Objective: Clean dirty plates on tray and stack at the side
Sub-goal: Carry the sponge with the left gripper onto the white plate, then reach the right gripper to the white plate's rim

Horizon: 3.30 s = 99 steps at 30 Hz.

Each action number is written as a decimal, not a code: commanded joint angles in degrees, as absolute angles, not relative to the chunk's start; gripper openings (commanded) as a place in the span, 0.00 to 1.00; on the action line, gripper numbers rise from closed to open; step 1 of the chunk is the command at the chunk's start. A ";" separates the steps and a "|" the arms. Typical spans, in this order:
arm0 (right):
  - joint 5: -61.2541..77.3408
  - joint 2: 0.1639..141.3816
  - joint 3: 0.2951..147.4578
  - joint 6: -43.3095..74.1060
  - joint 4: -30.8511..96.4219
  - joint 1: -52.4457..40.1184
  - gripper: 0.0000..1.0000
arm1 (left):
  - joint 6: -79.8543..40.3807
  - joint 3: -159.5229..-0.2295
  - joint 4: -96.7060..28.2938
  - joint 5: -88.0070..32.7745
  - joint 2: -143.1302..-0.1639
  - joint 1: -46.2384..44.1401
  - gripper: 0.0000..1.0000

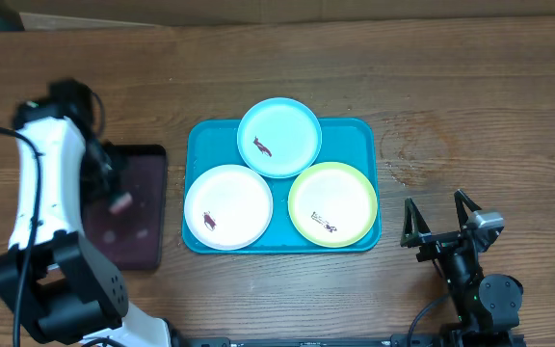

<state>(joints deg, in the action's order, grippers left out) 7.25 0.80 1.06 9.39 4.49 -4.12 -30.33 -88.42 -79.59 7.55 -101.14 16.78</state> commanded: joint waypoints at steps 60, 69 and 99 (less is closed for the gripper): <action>7.35 0.45 0.47 9.37 4.19 -3.84 1.00 | -32.05 -71.64 -52.49 -8.60 -99.20 -16.16 0.62; 7.35 0.45 0.47 9.37 4.19 -3.84 1.00 | -25.34 -98.48 -73.38 -8.56 -99.20 -9.78 0.64; 22.68 22.06 35.05 14.17 10.79 -3.62 1.00 | -24.82 -102.10 -74.76 -6.85 -99.24 -7.25 1.00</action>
<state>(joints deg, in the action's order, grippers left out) 20.05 12.58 21.96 22.41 2.55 -4.01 -26.11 -101.30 -75.26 -7.33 -99.33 -7.40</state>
